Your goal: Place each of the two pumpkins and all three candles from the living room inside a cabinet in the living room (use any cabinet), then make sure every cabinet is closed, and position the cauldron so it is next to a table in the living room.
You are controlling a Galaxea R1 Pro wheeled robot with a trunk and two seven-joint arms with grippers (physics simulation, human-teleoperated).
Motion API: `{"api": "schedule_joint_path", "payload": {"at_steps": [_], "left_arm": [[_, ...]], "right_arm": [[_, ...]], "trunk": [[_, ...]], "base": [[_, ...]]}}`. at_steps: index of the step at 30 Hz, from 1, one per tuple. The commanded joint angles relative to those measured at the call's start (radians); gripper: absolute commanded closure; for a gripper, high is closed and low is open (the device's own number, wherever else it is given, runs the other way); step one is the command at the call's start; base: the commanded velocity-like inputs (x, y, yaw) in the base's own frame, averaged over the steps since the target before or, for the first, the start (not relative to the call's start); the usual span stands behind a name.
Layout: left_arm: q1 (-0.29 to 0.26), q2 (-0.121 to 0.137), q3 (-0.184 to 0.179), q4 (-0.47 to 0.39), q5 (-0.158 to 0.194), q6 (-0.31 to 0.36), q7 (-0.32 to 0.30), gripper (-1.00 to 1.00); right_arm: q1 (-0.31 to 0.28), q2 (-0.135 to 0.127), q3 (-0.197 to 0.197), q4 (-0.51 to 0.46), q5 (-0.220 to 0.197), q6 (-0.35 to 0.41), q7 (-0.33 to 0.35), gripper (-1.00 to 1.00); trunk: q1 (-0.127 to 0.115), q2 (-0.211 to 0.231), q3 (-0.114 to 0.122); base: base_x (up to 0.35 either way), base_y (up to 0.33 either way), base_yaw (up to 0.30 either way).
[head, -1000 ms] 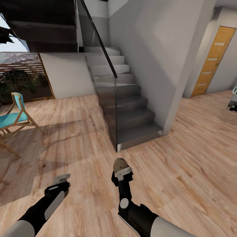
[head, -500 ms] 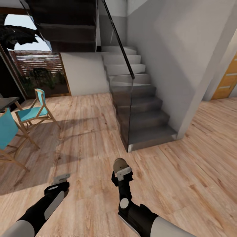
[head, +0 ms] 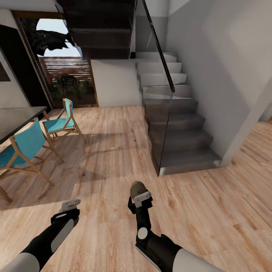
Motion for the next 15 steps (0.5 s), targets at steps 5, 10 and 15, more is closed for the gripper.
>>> {"api": "schedule_joint_path", "payload": {"at_steps": [5, 10, 15], "left_arm": [[0.000, 0.000, 0.000, 0.000, -0.002, 0.000, 0.000, 1.00], [0.000, -0.001, -0.001, -0.006, -0.002, -0.007, 0.000, 1.00], [0.000, -0.003, -0.004, -0.007, -0.002, -0.009, -0.001, 1.00]], "right_arm": [[0.000, 0.000, 0.000, 0.000, 0.003, -0.001, 0.000, 1.00], [0.000, 0.000, 0.000, 0.000, 0.003, -0.001, 0.000, 1.00], [0.000, 0.000, 0.000, 0.000, 0.003, -0.002, 0.000, 1.00]], "trunk": [[-0.019, 0.035, 0.012], [-0.019, 0.035, 0.009], [-0.019, 0.035, 0.006]], "base": [[0.000, 0.000, 0.275], [0.000, 0.000, 0.275], [0.000, 0.000, 0.275]]}}
